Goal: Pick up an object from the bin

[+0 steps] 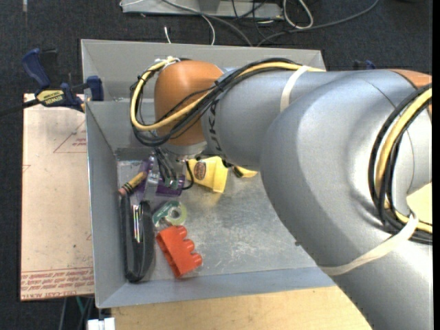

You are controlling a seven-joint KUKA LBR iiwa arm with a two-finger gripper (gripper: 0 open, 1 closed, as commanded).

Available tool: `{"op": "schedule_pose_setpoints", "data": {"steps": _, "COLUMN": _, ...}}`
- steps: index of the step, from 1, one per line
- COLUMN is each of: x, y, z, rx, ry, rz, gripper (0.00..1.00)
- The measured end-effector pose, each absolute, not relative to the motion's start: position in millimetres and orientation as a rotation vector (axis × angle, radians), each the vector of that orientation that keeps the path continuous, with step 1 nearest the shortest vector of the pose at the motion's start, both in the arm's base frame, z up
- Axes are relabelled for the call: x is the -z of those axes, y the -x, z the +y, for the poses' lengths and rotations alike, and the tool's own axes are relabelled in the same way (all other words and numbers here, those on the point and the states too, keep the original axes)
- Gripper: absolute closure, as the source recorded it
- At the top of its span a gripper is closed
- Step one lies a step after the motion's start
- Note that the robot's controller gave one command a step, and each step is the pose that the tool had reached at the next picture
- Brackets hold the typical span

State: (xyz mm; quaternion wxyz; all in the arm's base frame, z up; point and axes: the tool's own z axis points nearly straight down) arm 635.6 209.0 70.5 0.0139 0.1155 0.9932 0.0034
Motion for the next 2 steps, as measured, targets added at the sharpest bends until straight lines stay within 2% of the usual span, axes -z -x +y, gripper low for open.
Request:
{"op": "schedule_pose_setpoints", "data": {"steps": 1, "x": -70, "y": -635.6, "z": 209, "rx": -0.011, "ry": -0.360, "rz": 3.093, "gripper": 1.00}}
{"op": "schedule_pose_setpoints", "data": {"steps": 2, "x": -82, "y": -634.0, "z": 209, "rx": -0.008, "ry": -0.362, "rz": 3.098, "gripper": 1.00}}
